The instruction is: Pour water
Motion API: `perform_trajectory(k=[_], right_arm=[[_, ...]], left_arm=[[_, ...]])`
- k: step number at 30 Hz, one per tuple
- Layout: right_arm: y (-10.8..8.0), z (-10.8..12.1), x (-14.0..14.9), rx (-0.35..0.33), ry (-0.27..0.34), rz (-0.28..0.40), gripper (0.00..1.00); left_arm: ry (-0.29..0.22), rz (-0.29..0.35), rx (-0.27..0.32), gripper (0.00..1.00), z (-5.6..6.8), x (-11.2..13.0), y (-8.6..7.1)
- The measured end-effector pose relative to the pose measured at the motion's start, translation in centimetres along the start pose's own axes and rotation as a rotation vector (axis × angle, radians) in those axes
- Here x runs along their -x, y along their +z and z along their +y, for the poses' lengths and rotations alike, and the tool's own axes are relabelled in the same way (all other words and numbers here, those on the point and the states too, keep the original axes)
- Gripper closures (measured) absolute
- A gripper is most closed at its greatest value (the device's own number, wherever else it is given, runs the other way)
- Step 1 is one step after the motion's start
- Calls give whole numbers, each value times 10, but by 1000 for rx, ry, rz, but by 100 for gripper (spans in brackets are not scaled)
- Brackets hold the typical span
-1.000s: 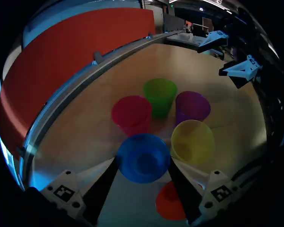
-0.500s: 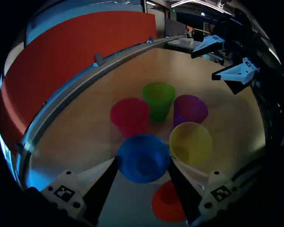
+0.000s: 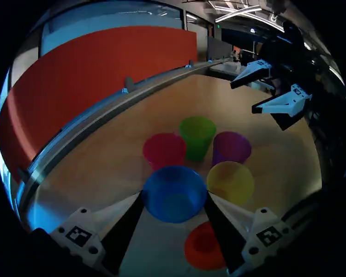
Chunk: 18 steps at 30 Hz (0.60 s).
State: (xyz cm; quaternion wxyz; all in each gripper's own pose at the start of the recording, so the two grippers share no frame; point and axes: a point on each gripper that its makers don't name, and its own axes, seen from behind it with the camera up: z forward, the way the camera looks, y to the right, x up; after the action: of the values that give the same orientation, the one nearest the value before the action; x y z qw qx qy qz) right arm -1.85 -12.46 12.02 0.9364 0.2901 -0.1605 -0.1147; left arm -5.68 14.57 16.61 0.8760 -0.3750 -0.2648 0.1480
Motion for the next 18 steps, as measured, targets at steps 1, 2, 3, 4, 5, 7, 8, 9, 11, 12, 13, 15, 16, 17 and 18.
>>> perform_trajectory(k=[1, 2, 3, 4, 5, 7, 8, 9, 11, 12, 13, 15, 16, 17, 18], right_arm=[[1, 0, -1, 1, 1, 0, 0], [2, 1, -1, 1, 3, -1, 0], [2, 1, -2, 2, 3, -2, 0], [3, 1, -2, 2, 4, -3, 0], [4, 2, -3, 3, 4, -4, 0], [6, 2, -4, 4, 4, -5, 0], [7, 3, -4, 5, 4, -6, 0], [8, 3, -5, 6, 5, -7, 0], [9, 4, -6, 7, 6, -7, 0], [10, 4, -7, 8, 6, -8, 0], [11, 4, -7, 8, 7, -8, 0], [13, 4, -8, 7, 9, -8, 0], [13, 4, -9, 7, 9, -8, 0], [14, 4, -9, 7, 10, -9, 0], [15, 5, -10, 7, 11, -9, 0]], left_arm=[[-2, 10, -5, 12, -1, -3, -2], [-4, 22, -10, 12, -2, -6, -5], [-7, 33, -15, 12, -3, -9, -7], [-10, 44, -19, 12, -4, -13, -9], [-13, 57, -24, 12, -5, -16, -11], [-17, 82, -36, 12, -6, -23, -16], [-19, 96, -43, 12, -7, -27, -19], [-22, 108, -49, 12, -8, -30, -21], [-28, 134, -61, 12, -9, -37, -27], [-33, 145, -67, 12, -10, -40, -29], [-38, 157, -71, 12, -10, -42, -31], [-48, 181, -80, 12, -11, -47, -36], [-52, 191, -82, 12, -11, -49, -38], [-56, 202, -85, 12, -11, -51, -41], [-58, 213, -89, 12, -11, -53, -43]])
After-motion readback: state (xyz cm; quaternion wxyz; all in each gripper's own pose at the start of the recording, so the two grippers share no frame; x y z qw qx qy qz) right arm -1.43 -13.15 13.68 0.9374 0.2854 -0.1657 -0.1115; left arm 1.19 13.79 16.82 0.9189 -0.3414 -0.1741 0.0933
